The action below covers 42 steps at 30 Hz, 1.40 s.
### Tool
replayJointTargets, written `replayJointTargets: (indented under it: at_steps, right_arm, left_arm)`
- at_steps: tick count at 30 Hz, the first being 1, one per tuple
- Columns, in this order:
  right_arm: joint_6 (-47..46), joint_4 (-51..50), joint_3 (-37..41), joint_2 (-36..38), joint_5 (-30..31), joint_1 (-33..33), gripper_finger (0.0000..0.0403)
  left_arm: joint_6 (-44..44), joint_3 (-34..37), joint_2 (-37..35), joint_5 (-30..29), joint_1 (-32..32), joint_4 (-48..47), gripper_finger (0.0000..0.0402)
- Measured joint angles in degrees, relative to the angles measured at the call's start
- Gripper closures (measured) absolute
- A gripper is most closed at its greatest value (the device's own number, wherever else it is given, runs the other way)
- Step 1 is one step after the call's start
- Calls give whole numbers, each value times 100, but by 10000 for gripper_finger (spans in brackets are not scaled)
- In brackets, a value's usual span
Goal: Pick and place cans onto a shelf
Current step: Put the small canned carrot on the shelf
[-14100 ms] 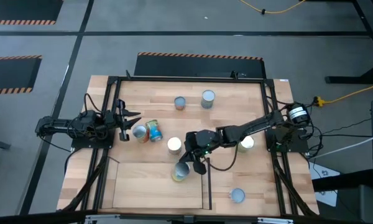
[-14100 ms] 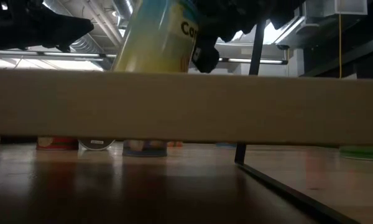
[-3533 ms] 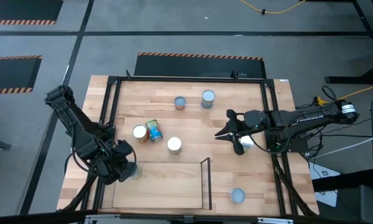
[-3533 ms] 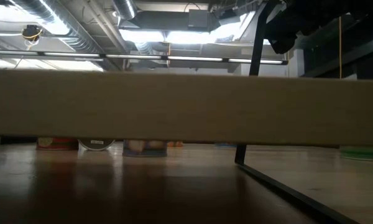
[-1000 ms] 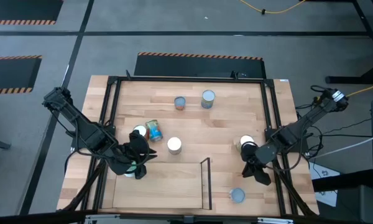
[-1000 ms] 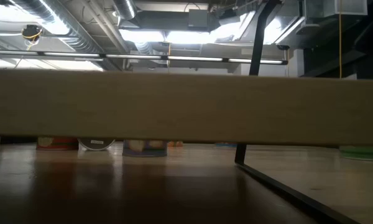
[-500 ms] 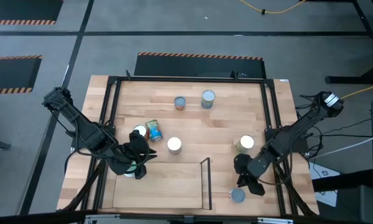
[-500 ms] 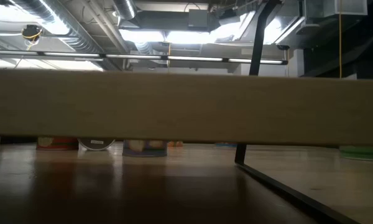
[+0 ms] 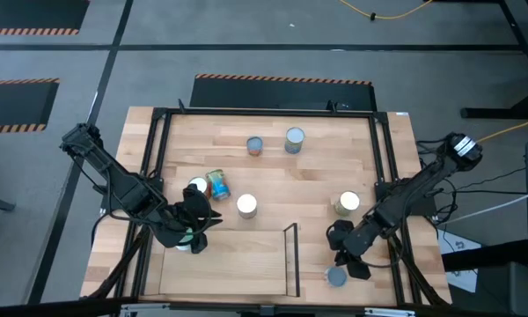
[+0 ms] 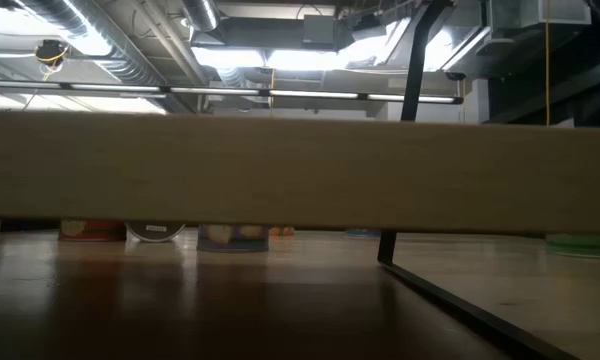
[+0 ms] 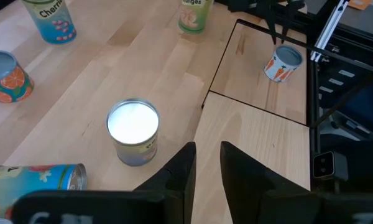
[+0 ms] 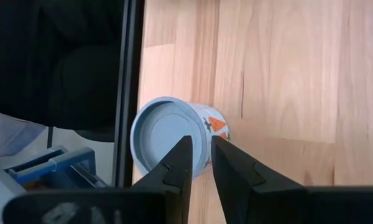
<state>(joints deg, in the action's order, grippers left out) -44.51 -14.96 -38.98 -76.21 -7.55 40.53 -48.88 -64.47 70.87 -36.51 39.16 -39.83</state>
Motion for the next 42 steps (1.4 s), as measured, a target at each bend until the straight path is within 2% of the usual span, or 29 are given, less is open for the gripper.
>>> replayJointTargets:
  at_steps: [22,29,34,42]
  right_arm:
    - [-201,-22,0,-61,-2,-176,337]
    - [-792,-24,0,-61,-108,-335,337]
    - [-618,49,-1,-61,-347,-253,337]
    - [-611,55,-2,-59,-153,-62,337]
  left_arm:
    - [2,0,0,0,0,0,335]
    - [2,0,0,0,0,-1,335]
    - [2,0,0,0,0,-1,335]
    - [2,0,0,0,0,-2,335]
